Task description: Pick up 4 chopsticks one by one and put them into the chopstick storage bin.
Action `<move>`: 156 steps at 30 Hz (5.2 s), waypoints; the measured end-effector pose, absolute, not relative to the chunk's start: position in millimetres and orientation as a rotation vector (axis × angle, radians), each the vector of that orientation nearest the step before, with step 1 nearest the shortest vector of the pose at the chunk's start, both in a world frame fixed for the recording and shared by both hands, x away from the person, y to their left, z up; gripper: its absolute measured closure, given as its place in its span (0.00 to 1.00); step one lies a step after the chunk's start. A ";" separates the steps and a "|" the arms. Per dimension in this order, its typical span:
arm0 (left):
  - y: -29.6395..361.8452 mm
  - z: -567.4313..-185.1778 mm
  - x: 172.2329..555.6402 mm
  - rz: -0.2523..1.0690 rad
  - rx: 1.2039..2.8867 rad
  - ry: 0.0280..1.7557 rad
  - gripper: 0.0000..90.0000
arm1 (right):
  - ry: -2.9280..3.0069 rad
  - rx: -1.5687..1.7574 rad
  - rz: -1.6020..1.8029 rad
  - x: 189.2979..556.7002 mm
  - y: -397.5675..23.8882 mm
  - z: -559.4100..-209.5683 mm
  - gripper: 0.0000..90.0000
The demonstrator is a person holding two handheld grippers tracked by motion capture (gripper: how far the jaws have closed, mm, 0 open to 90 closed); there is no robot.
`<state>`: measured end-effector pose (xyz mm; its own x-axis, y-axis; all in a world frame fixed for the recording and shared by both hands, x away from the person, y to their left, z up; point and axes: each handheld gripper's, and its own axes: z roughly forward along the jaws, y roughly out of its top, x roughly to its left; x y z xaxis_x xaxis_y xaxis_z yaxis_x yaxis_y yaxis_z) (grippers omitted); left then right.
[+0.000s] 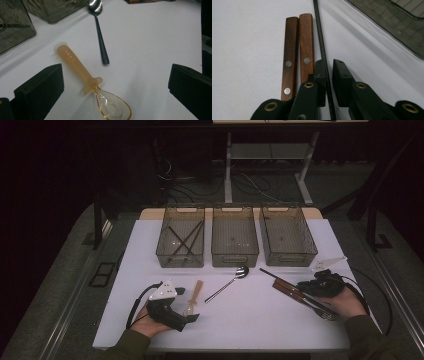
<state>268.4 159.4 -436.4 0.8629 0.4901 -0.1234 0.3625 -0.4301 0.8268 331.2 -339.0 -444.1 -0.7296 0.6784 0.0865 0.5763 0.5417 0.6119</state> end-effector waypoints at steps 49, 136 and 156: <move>159.2 -436.1 268.1 0.168 2.072 0.613 0.00 | 2.501 1.018 1.178 318.8 -352.2 -402.2 0.95; 158.9 -440.1 272.4 0.155 2.076 0.631 0.00 | 2.321 1.055 1.380 393.0 -149.1 -340.2 0.95; 158.7 -439.2 272.2 0.153 2.076 0.619 0.00 | 2.323 1.100 1.315 439.9 -85.6 -345.3 0.95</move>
<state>272.2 158.7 -439.2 0.8650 0.4848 -0.1295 0.3685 -0.4384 0.8198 439.9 -85.6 -345.3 -0.6821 0.7179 0.1392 0.4889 0.3061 0.8169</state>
